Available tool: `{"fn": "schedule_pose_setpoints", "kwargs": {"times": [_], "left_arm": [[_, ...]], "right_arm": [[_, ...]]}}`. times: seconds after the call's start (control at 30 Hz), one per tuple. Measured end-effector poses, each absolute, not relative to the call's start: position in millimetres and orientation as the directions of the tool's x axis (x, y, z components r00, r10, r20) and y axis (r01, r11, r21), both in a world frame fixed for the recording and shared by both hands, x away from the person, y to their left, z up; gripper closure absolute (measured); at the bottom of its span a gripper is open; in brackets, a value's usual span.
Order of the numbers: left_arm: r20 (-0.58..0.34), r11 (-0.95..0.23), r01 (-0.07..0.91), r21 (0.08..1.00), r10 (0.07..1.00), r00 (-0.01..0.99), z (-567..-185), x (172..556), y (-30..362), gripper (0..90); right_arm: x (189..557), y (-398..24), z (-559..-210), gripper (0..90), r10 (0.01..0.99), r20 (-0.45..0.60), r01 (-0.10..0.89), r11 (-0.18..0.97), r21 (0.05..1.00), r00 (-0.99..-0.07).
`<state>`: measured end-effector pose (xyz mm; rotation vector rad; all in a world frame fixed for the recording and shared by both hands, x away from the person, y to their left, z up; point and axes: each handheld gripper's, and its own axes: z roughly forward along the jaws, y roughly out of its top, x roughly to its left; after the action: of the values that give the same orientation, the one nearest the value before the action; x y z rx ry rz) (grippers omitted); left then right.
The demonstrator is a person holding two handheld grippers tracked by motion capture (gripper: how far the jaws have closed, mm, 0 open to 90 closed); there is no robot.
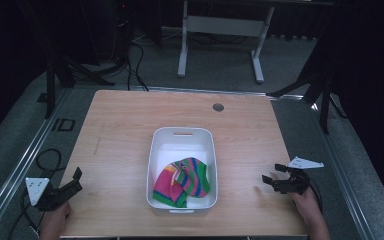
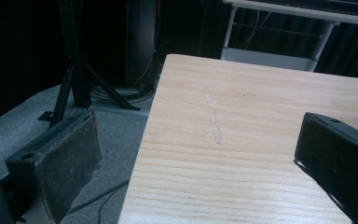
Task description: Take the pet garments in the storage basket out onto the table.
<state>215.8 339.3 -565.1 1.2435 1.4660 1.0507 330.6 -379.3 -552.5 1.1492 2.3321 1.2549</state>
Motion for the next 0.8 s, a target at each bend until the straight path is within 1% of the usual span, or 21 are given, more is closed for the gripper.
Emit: {"fn": "schedule_pose_setpoints", "kwargs": {"times": [0.1, 0.27, 0.33, 0.5, 0.63, 0.7, 0.8], "left_arm": [[-0.117, 0.129, 0.208, 0.970, 0.991, -0.072, -565, 216, 339, 0.9], [-0.113, 0.126, 0.211, 0.969, 0.991, -0.070, -565, 216, 339, 0.9], [-0.114, 0.126, 0.211, 0.969, 0.991, -0.070, -565, 216, 339, 0.9], [-0.115, 0.127, 0.212, 0.969, 0.991, -0.068, -565, 216, 339, 0.9], [-0.117, 0.129, 0.211, 0.969, 0.991, -0.068, -565, 216, 340, 0.9], [-0.118, 0.129, 0.211, 0.969, 0.991, -0.067, -565, 216, 340, 0.9], [-0.118, 0.129, 0.212, 0.969, 0.991, -0.066, -565, 216, 340, 0.9]], "right_arm": [[330, -367, -551, 14.6, 0.678, 0.152, 0.514, 0.373, 0.772, -0.719], [327, -340, -539, 14.1, 0.563, 0.194, 0.483, 0.425, 0.766, -0.803], [326, -329, -532, 13.9, 0.541, 0.189, 0.466, 0.437, 0.769, -0.820], [325, -302, -511, 13.9, 0.463, 0.238, 0.455, 0.442, 0.773, -0.854], [324, -275, -495, 13.4, 0.434, 0.206, 0.415, 0.470, 0.779, -0.877], [325, -264, -487, 13.4, 0.404, 0.213, 0.403, 0.473, 0.784, -0.889], [325, -248, -474, 13.3, 0.383, 0.190, 0.370, 0.477, 0.797, -0.904]]}}
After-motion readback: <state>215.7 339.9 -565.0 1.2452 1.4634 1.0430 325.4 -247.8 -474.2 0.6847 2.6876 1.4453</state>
